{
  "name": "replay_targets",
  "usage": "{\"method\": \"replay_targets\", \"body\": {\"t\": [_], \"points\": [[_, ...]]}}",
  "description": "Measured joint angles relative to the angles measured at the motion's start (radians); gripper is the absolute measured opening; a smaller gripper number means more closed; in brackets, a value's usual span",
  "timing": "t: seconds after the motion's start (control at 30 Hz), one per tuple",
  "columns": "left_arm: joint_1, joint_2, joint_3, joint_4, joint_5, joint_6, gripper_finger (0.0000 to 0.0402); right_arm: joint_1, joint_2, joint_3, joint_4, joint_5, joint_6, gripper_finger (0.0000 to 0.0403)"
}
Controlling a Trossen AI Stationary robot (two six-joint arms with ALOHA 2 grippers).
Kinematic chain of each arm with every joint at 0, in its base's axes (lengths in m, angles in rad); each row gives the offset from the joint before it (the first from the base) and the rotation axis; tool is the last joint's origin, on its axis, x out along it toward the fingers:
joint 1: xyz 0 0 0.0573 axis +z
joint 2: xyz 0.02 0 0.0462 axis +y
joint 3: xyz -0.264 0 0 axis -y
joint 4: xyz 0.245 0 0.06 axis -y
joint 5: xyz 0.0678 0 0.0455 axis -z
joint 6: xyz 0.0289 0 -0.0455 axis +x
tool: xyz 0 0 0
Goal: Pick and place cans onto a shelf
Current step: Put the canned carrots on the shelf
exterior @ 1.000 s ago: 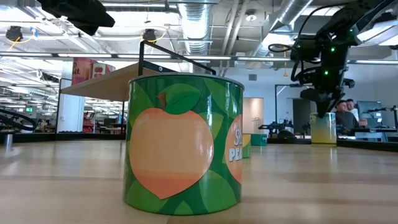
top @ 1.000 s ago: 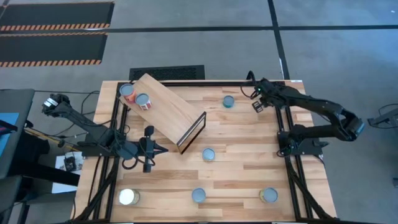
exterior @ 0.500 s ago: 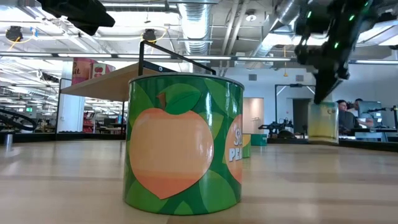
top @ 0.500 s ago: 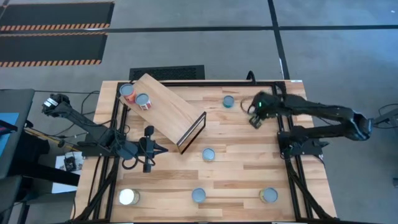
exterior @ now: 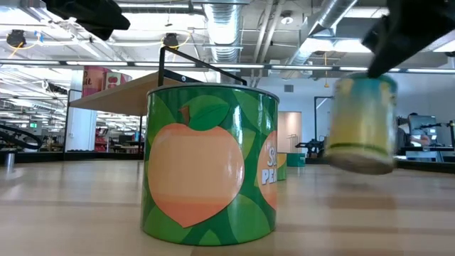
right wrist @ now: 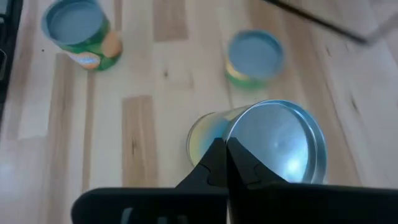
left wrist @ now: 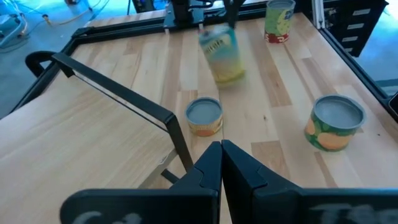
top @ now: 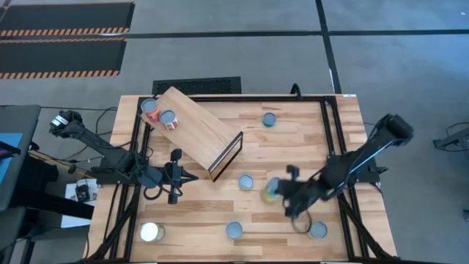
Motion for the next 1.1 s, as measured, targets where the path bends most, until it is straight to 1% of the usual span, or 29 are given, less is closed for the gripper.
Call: {"method": "replay_targets", "body": {"t": [0.1, 0.23, 0.37, 0.47, 0.6, 0.7, 0.83, 1.1], "points": [[0.000, 0.000, 0.000, 0.008, 0.000, 0.010, 0.0000, 0.008, 0.149, 0.107, 0.006, 0.011, -0.088, 0.0003], [-0.005, 0.000, 0.000, 0.013, 0.006, 0.011, 0.0000, -0.010, 0.305, 0.265, 0.012, -0.022, -0.243, 0.0005], [-0.028, 0.000, 0.000, 0.013, 0.007, 0.011, 0.0000, -0.030, 0.416, 0.404, 0.007, -0.058, -0.370, 0.0003], [-0.047, 0.000, 0.000, 0.012, 0.000, 0.011, 0.0000, -0.042, 0.467, 0.485, -0.015, -0.089, -0.441, 0.0003], [-0.068, 0.000, 0.000, 0.010, -0.008, 0.019, 0.0000, -0.065, 0.508, 0.552, -0.037, -0.142, -0.461, 0.0014], [-0.075, 0.000, 0.000, 0.013, -0.015, 0.022, 0.0000, -0.076, 0.517, 0.563, -0.032, -0.147, -0.461, 0.0031], [-0.085, 0.000, 0.000, 0.008, -0.026, 0.021, 0.0000, -0.093, 0.516, 0.563, -0.013, -0.146, -0.462, 0.0064], [-0.086, 0.000, 0.000, 0.001, -0.026, 0.022, 0.0000, -0.070, 0.463, 0.564, 0.037, -0.110, -0.544, 0.0143]]}}
